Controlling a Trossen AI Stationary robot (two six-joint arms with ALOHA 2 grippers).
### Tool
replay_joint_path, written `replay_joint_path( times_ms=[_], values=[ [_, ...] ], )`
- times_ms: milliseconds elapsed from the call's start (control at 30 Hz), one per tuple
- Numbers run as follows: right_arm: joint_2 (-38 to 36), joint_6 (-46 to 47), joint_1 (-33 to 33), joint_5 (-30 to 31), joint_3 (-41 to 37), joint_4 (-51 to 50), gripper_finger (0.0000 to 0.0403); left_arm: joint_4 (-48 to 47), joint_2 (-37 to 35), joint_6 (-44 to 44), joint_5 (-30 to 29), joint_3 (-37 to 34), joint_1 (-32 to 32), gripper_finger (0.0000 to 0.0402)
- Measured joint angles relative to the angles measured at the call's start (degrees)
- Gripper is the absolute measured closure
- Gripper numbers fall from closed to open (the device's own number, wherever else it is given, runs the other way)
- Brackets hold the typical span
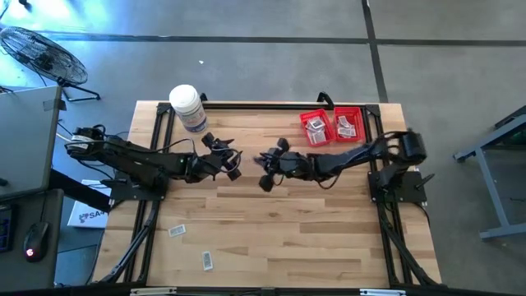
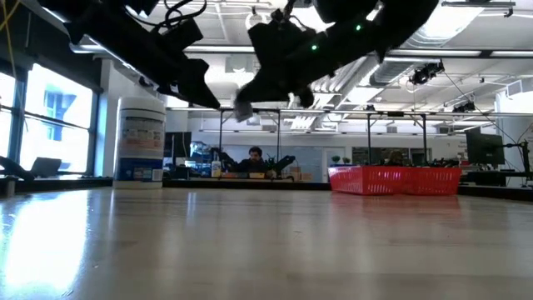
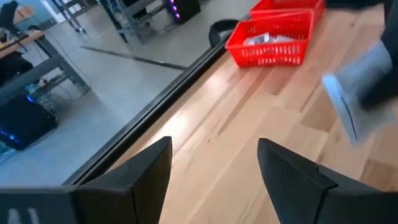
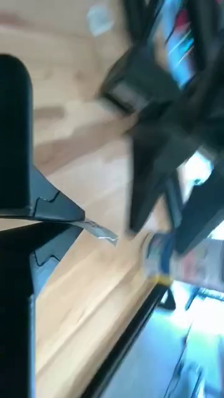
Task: Pick & Place First Aid Supplies
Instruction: Put the ointment pack into the right red bin
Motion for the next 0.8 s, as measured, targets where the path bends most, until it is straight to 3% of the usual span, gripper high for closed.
replay_joint_path(
  times_ms=[233, 467, 600, 800],
  values=[
    [-13.06, 4.74, -2.83, 13.63, 0.02, -32.63, 0.0402, -9.52, -7.93, -3.13, 1.74, 0.01, 0.0, 0.0167],
    [-20.01, 19.56, -15.71, 17.72, 0.04, -64.68, 0.0402, -13.26, -12.13, -6.82, 6.41, 0.07, -0.02, 0.0167],
    [-18.86, 22.37, -26.06, 11.57, 0.04, -72.94, 0.0402, -12.76, -12.31, -7.66, 8.66, 0.0, -0.02, 0.0167],
    [-14.46, 18.65, -38.96, 11.18, 0.04, -74.91, 0.0402, -12.96, -12.31, -7.68, 10.73, 0.0, -0.02, 0.0167]
  ],
)
